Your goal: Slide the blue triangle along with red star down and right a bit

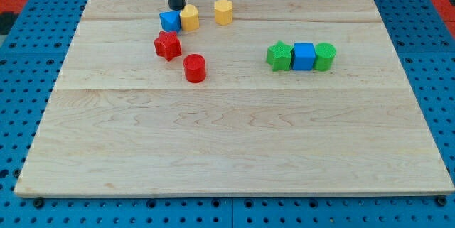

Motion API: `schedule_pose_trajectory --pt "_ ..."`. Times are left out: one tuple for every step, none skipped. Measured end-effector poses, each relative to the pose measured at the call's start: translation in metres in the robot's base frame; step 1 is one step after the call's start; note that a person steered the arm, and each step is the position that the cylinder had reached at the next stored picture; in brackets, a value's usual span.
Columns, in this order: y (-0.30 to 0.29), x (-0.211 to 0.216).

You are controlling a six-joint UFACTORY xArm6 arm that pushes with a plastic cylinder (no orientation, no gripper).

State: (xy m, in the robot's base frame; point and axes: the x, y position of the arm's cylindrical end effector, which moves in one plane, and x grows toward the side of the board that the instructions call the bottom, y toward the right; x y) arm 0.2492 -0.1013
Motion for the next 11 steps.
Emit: schedule_pose_trajectory --pt "-0.016 0.019" --pt "-0.019 0.035" --pt "-0.029 0.047" --pt "-0.054 0.051" --pt "-0.058 0.054" --pt "-0.053 0.055" --pt "-0.04 0.065" --pt "-0.022 0.079" --pt "-0.005 0.08" --pt "-0.004 0.076" --pt "-0.004 0.067"
